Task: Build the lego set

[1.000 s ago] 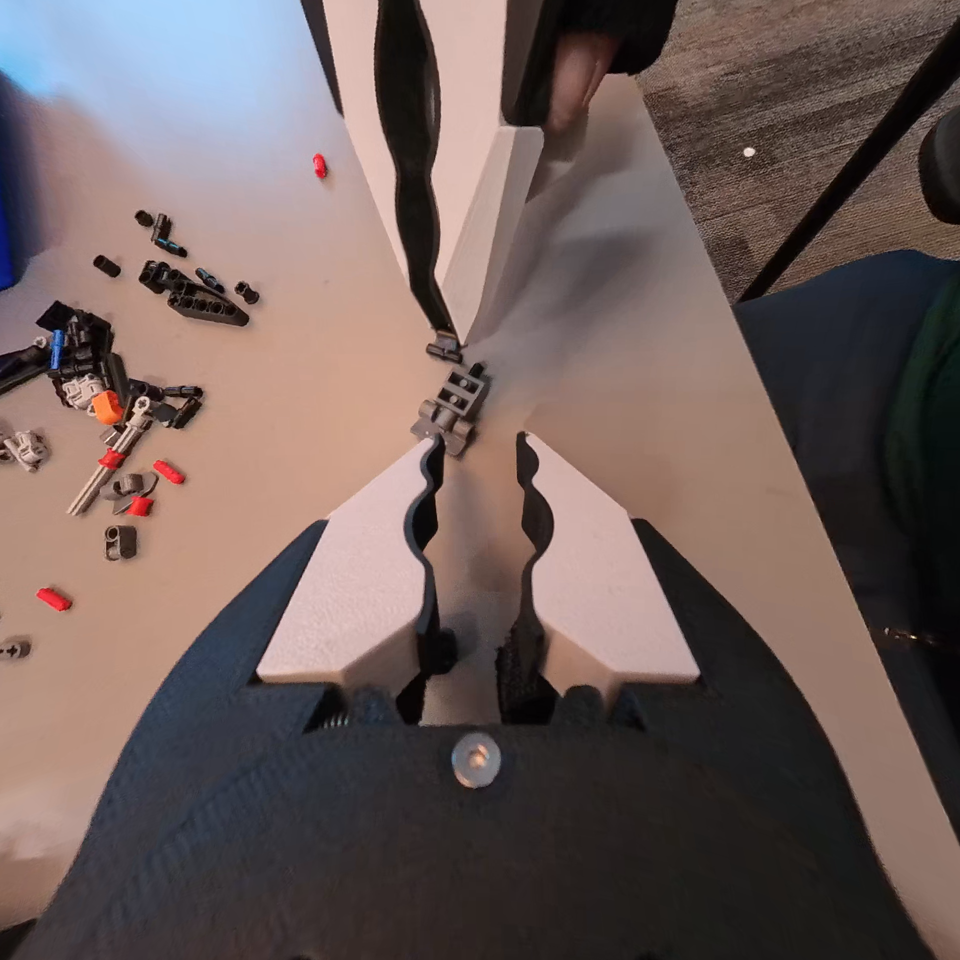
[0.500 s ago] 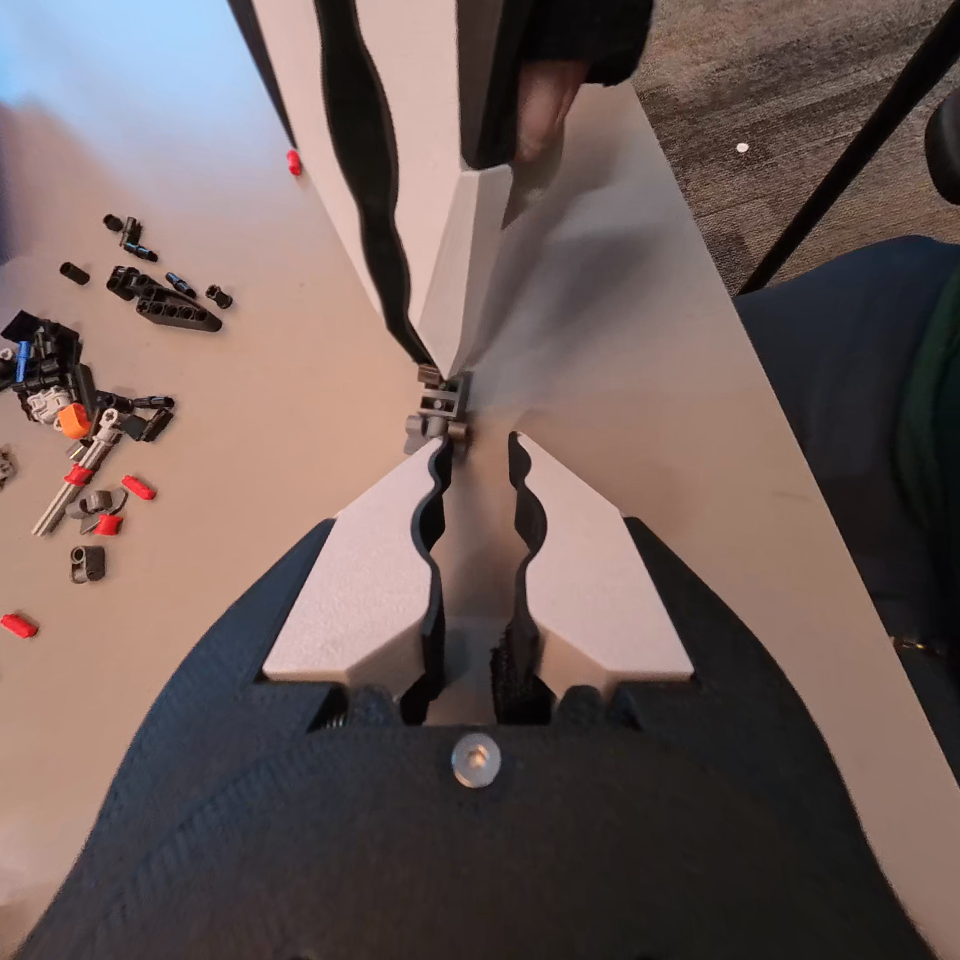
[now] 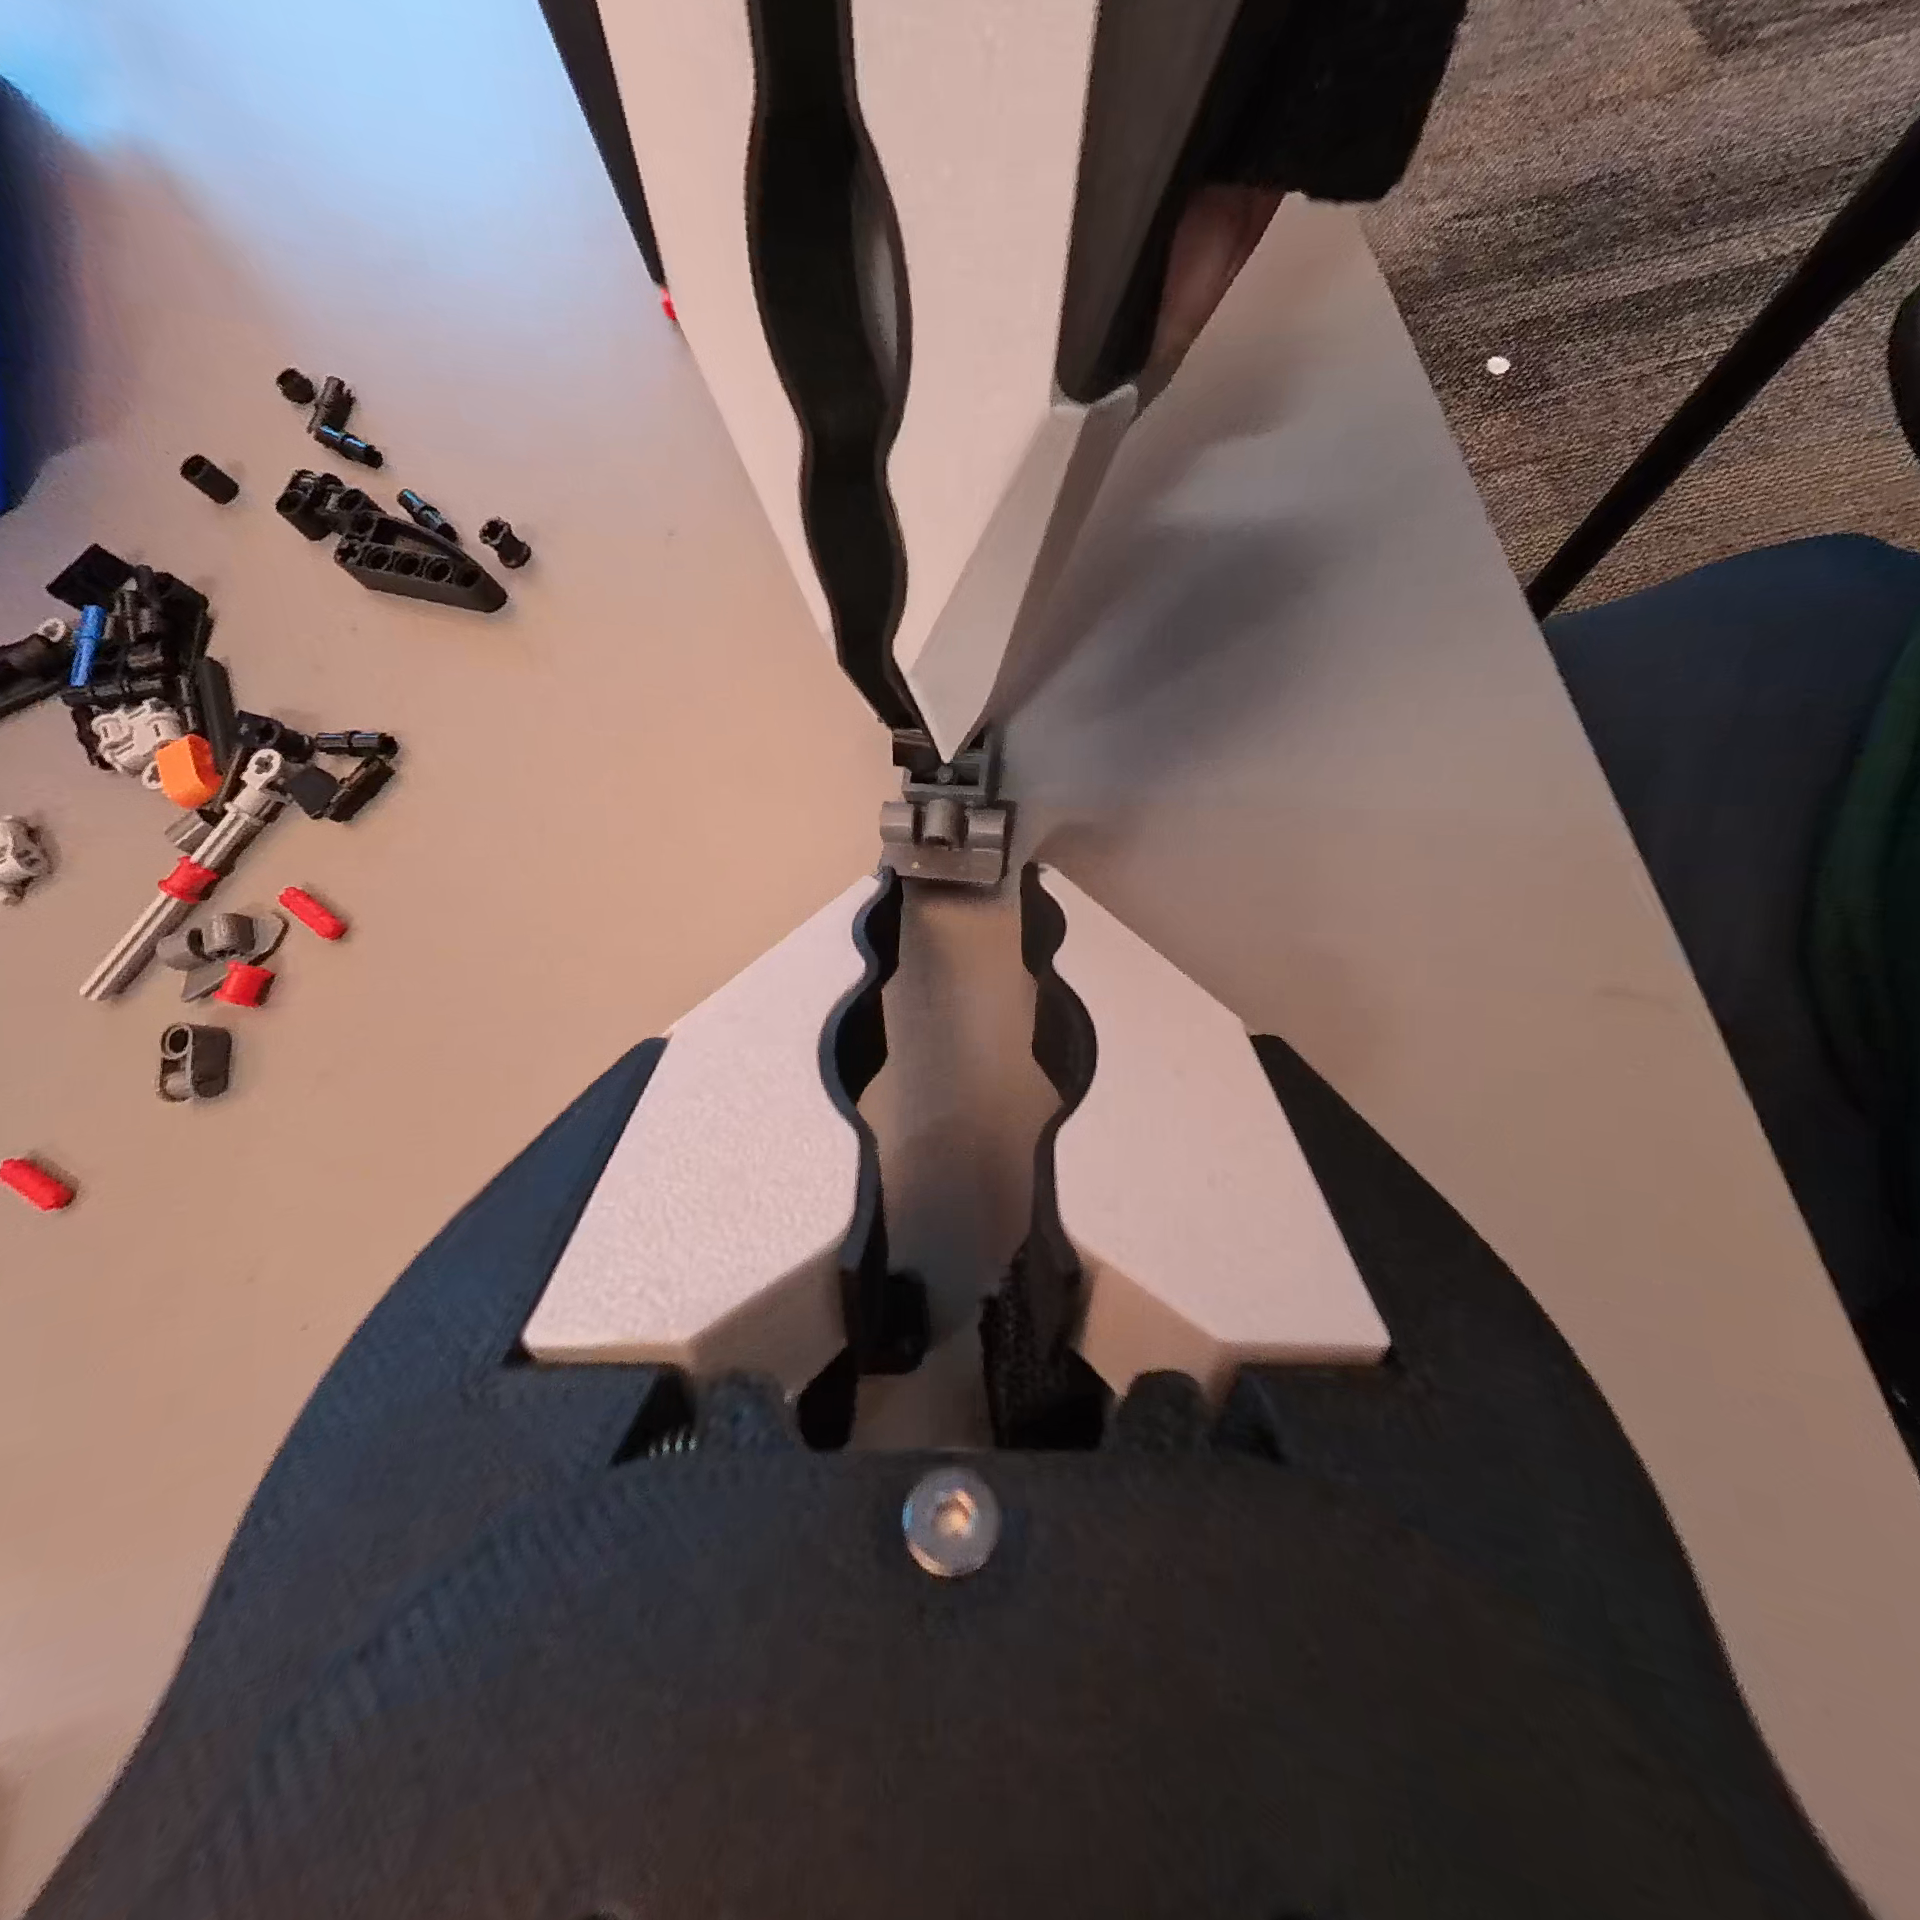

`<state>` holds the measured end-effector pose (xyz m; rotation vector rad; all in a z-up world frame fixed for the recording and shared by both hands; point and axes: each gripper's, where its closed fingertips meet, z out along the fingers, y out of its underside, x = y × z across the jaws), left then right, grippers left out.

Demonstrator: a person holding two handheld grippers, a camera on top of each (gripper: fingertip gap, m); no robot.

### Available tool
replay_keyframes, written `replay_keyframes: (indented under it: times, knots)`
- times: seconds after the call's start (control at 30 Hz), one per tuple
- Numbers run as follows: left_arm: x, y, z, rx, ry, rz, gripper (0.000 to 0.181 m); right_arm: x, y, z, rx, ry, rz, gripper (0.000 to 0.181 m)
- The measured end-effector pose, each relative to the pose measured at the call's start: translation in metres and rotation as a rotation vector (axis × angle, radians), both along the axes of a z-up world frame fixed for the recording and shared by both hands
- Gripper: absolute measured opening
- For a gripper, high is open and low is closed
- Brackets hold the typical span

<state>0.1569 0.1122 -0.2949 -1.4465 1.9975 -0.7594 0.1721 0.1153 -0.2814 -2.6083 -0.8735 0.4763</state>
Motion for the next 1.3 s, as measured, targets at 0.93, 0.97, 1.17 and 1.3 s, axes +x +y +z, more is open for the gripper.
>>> replay_keyframes:
  times: [0.93,0.97,1.17,1.3]
  knots:
    - [-0.0010,0.0035,-0.0011,-0.025,-0.001,-0.007,0.027,-0.0008,-0.0038,-0.0066,0.000,-0.220,0.136,0.005]
    - [-0.0006,0.0033,-0.0015,-0.021,0.001,-0.010,0.026,-0.0010,-0.0038,-0.0067,0.003,-0.220,0.134,0.005]
    - [0.0028,-0.0017,-0.0027,-0.011,0.004,-0.039,0.023,-0.0021,-0.0042,-0.0070,0.065,-0.262,0.174,0.005]
    - [0.0028,-0.0027,-0.0028,-0.007,0.003,-0.049,0.023,-0.0029,-0.0042,-0.0071,0.102,-0.275,0.193,0.005]
